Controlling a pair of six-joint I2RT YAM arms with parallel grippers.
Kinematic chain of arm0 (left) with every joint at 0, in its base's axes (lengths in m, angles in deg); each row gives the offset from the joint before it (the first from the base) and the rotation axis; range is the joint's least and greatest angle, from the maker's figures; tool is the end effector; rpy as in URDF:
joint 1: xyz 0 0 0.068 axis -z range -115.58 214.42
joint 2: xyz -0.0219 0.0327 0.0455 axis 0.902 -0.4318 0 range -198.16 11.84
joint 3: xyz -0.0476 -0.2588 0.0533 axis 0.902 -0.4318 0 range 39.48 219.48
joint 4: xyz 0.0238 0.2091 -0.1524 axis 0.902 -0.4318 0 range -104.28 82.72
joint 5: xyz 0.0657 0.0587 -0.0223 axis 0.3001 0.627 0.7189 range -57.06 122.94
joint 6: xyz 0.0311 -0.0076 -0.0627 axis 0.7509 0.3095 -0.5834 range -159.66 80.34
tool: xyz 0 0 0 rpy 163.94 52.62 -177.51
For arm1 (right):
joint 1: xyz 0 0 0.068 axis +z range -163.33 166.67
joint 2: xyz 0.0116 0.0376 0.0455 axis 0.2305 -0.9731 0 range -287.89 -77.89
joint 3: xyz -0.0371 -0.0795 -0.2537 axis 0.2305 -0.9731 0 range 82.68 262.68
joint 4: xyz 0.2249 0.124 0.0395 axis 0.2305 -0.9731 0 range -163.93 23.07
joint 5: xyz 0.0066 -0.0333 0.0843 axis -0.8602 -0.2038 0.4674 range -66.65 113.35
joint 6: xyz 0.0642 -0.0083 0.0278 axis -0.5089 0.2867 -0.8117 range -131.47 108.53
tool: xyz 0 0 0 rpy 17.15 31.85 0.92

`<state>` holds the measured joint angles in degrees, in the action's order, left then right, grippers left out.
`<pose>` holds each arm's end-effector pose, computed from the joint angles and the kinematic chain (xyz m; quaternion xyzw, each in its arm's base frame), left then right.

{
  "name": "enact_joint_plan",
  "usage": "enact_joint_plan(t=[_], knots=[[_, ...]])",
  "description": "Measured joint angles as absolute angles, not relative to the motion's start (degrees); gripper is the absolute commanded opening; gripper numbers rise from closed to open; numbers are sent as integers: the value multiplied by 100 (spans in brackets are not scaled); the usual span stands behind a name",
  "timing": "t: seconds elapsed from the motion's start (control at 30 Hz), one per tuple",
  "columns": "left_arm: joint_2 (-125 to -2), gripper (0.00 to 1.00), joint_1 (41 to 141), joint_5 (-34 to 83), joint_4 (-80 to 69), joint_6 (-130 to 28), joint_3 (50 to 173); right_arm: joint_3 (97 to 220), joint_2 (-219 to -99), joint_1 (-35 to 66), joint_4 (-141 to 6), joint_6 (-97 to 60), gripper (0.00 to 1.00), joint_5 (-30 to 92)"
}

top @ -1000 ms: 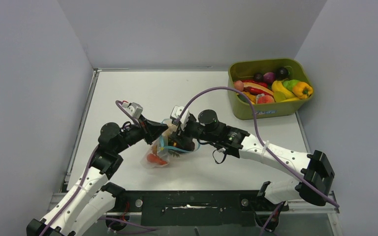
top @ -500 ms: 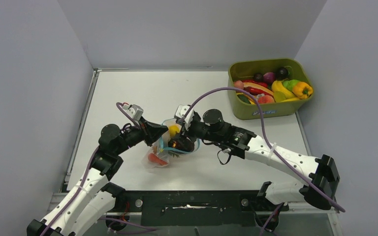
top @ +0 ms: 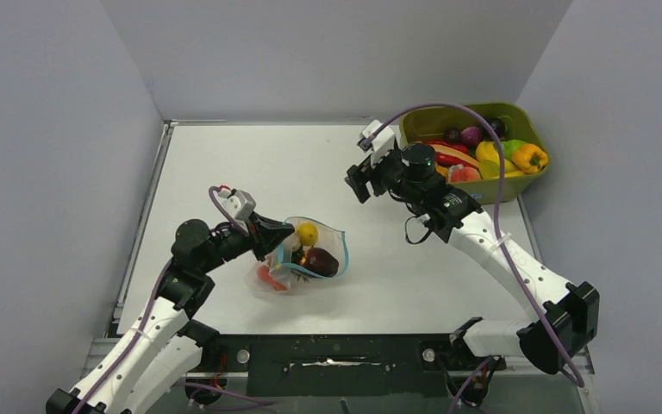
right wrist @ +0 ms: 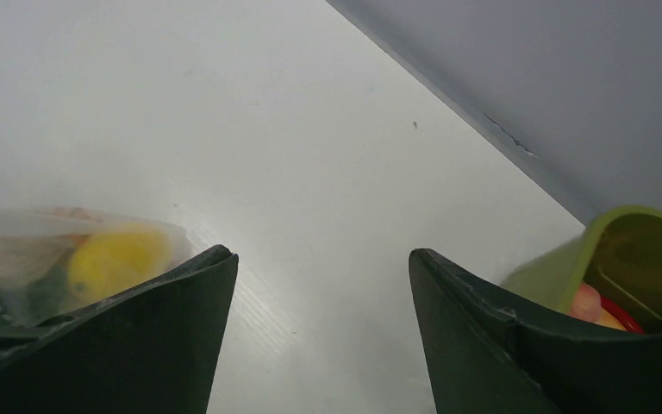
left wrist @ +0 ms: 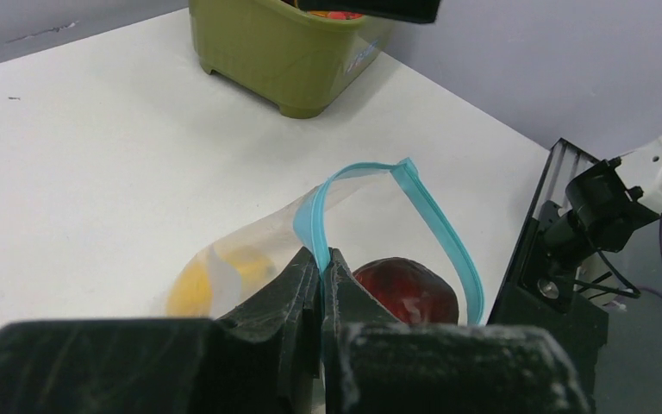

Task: Place the food in the zip-top bag and seal the zipper
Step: Place the fake vegetable in the zipper food storage bag, then pick up the fake fruit from the bin.

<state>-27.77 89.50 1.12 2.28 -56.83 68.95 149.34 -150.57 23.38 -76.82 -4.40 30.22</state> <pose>0.1619 -0.1094 0.2940 0.2395 0.6685 -0.4255 0.5609 0.2501 0.1950 0.3594 -0.3305 0.7259 0.2001 0.5691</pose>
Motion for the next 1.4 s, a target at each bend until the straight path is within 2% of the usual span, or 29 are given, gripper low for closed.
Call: enact_joint_plan(t=[0.27, 0.53, 0.7, 1.07, 1.4], knots=[[-2701, 0, 8950, 115, 14, -5172, 6873, 15270, -15733, 1143, -7854, -295, 74, 2556], [-2664, 0, 8950, 117, -26, -4905, 6799, 15655, -16526, -11, -7903, -162, 65, 2128], [-2677, 0, 8950, 117, -21, -4837, 6790, 16120, -17193, -571, -7844, -160, 65, 2038], [-2646, 0, 8944, 160, -74, -4765, 6751, 17003, -18710, -1340, -7494, -293, 67, 1829], [-2642, 0, 8889, 224, -89, -4693, 6747, 18149, -19765, -1633, -7465, -359, 68, 1999]])
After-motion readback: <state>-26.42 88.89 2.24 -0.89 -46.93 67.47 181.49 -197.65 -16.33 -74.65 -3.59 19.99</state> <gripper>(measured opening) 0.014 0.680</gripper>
